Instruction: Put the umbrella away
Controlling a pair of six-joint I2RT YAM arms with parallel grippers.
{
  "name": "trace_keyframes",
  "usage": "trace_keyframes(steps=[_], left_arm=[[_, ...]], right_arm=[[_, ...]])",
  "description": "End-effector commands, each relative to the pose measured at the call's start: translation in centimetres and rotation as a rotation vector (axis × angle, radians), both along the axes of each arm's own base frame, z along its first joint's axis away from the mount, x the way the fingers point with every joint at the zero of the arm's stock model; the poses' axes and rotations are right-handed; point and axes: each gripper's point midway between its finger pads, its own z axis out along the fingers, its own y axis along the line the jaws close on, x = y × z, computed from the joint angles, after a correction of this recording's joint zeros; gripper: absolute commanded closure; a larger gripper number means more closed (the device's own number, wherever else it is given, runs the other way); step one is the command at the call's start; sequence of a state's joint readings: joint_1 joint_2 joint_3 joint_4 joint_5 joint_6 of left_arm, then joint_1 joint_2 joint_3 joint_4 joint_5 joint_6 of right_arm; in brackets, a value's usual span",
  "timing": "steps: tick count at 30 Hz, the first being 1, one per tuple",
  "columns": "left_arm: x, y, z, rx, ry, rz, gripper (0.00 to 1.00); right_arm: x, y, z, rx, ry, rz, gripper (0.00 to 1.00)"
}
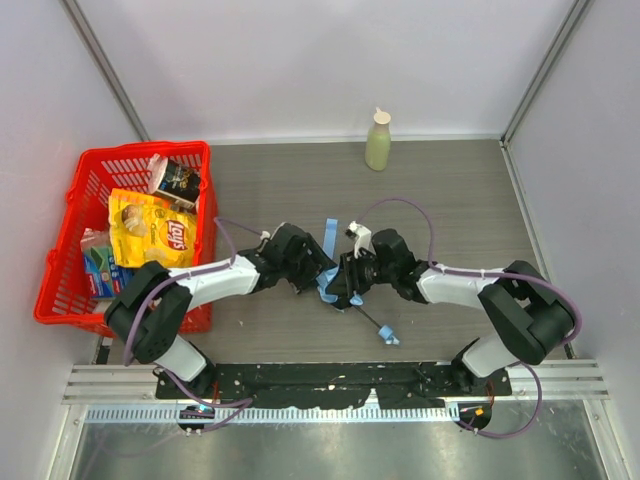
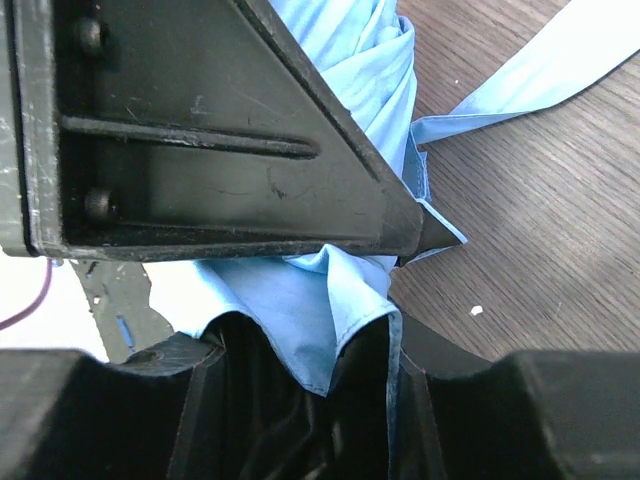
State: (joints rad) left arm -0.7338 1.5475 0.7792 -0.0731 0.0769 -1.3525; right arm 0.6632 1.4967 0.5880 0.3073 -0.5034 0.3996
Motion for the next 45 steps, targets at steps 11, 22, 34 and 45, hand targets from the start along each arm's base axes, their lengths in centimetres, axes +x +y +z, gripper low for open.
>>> trace_keyframes(steps=[11, 22, 34, 45], left_arm=[[-2.5, 3.5, -0.1, 0.140, -0.041, -0.072, 0.22], [-4.1, 4.4, 0.1, 0.157, -0.063, -0.155, 0.21], [-3.6, 1.1, 1.3, -0.081, -0.031, -0.130, 0.00], [-2.9, -0.1, 4.3, -0.332, -0.033, -0.016, 0.00]], right_arm=[[3.1, -0.2, 7.2, 0.260, -0.131, -0.046, 0.99], [5.9, -3.6, 6.9, 0.127, -0.184, -0.188, 0.99], [5.8, -3.2, 8.5, 0.163, -0.222, -0.201, 0.99], [4.9, -1.4, 6.6, 0.104, -0.271, -0.231, 0.99]])
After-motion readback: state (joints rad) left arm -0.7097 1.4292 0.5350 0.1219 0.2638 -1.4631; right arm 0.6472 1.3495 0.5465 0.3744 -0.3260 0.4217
